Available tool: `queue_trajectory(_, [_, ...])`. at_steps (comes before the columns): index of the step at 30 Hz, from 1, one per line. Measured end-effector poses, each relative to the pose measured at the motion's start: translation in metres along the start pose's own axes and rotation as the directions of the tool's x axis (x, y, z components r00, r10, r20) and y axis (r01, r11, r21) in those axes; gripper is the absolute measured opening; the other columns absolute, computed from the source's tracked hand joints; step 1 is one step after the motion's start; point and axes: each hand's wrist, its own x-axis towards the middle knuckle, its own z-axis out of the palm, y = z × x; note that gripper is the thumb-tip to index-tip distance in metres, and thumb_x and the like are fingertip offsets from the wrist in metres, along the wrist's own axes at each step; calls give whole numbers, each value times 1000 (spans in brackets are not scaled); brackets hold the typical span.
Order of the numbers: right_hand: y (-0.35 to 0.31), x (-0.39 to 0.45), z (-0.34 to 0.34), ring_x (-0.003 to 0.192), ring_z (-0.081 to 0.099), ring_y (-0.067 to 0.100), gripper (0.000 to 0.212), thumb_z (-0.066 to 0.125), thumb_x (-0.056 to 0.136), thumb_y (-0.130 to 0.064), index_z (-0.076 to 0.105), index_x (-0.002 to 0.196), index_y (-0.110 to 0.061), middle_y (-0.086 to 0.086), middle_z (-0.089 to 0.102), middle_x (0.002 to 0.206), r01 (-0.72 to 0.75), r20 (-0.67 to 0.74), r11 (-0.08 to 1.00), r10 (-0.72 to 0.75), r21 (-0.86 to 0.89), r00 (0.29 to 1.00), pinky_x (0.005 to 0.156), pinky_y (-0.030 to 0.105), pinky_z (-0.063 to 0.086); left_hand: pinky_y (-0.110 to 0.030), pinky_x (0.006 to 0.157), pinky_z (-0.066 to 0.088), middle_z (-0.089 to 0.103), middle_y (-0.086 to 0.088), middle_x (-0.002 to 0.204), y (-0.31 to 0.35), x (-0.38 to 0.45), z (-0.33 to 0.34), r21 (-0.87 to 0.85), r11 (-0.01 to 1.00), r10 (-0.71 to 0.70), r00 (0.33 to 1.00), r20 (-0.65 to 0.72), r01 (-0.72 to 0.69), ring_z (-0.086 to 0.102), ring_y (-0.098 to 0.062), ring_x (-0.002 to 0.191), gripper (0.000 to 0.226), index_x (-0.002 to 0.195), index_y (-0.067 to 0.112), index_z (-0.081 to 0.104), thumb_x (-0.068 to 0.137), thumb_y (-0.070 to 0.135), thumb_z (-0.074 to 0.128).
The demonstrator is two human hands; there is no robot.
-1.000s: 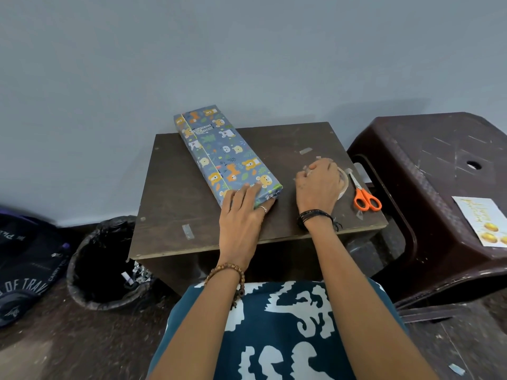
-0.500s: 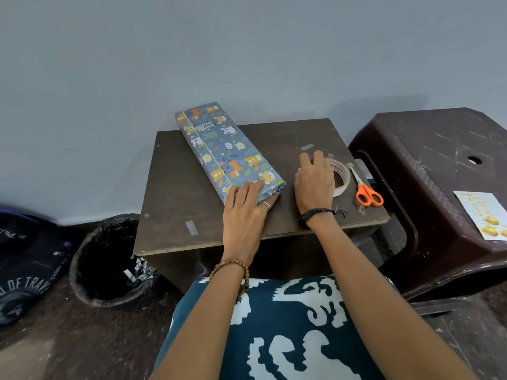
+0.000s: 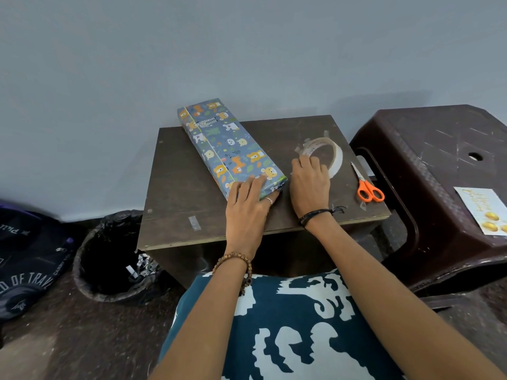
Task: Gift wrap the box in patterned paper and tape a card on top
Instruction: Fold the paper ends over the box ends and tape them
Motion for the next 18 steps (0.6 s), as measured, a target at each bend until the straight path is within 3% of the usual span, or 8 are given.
queue_trajectory(4, [10, 2, -2, 65, 59, 29, 21, 77, 61, 1, 63, 76, -6, 12, 62, 71, -40, -60, 996, 46, 84, 997, 57, 31, 48, -38, 91, 34, 61, -12, 115, 1, 0, -1, 0, 1000, 6, 1000, -15, -6, 38, -25, 106, 43, 103, 22, 71, 64, 4, 78])
queue_trajectory(9, [17, -1, -5, 89, 58, 39, 19, 62, 79, 3, 62, 98, 0, 21, 64, 90, -86, -15, 987, 88, 136, 996, 78, 46, 48, -37, 89, 32, 61, -12, 115, 1, 1, -1, 20, 1000, -1, 1000, -12, 2, 38, -26, 105, 45, 103, 21, 71, 63, 3, 80])
queue_trajectory(13, [14, -1, -4, 75, 59, 33, 25, 69, 69, 6, 63, 91, -3, 16, 63, 79, -62, -47, 995, 65, 74, 997, 66, 38, 49, -37, 90, 30, 61, -12, 116, 1, 1, -2, 31, 1000, -2, 1000, 8, 2, 37, -26, 106, 46, 104, 21, 71, 63, 2, 79])
queue_trajectory(18, [10, -3, -5, 65, 58, 21, 36, 82, 57, -9, 65, 88, -14, 4, 61, 65, 15, -64, 997, -20, -82, 998, 57, 28, 46, -37, 91, 30, 61, -12, 117, 0, 0, 1, 21, 1000, 1, 1000, 0, -1, 37, -26, 107, 37, 103, 22, 72, 71, 5, 69])
